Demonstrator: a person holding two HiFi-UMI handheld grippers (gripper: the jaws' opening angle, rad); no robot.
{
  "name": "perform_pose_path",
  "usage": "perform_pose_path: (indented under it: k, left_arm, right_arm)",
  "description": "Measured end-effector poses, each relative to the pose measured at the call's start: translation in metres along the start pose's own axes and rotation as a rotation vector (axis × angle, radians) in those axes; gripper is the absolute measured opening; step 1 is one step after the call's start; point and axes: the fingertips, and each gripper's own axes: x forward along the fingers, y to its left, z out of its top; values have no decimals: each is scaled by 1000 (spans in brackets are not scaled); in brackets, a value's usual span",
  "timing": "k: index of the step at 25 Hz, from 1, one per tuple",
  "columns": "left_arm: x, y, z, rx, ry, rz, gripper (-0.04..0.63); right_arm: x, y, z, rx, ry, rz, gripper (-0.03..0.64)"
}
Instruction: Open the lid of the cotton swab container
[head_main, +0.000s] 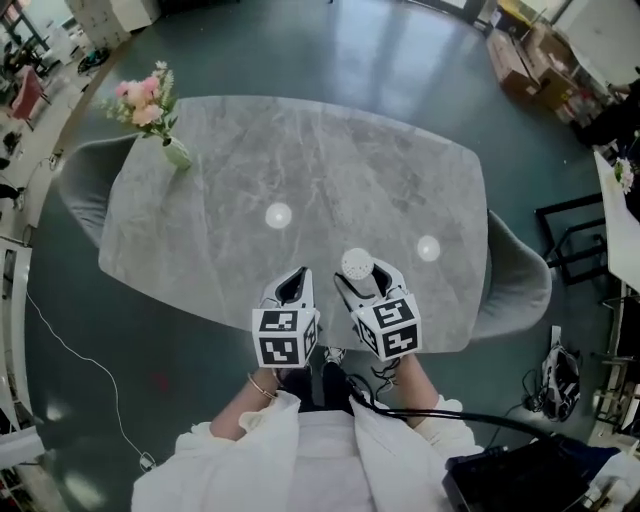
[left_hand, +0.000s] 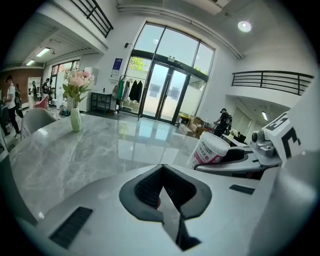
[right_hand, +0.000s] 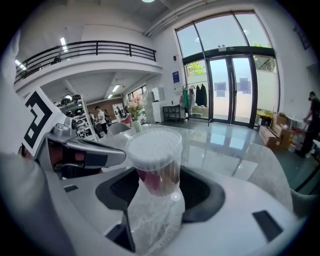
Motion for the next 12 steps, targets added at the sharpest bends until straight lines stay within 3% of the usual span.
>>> perform_pose_path:
  k: [12]
  left_arm:
    - [-23, -26, 49, 72, -84, -73, -3]
  right_arm:
    - [-41, -14, 53, -38, -62, -56, 301]
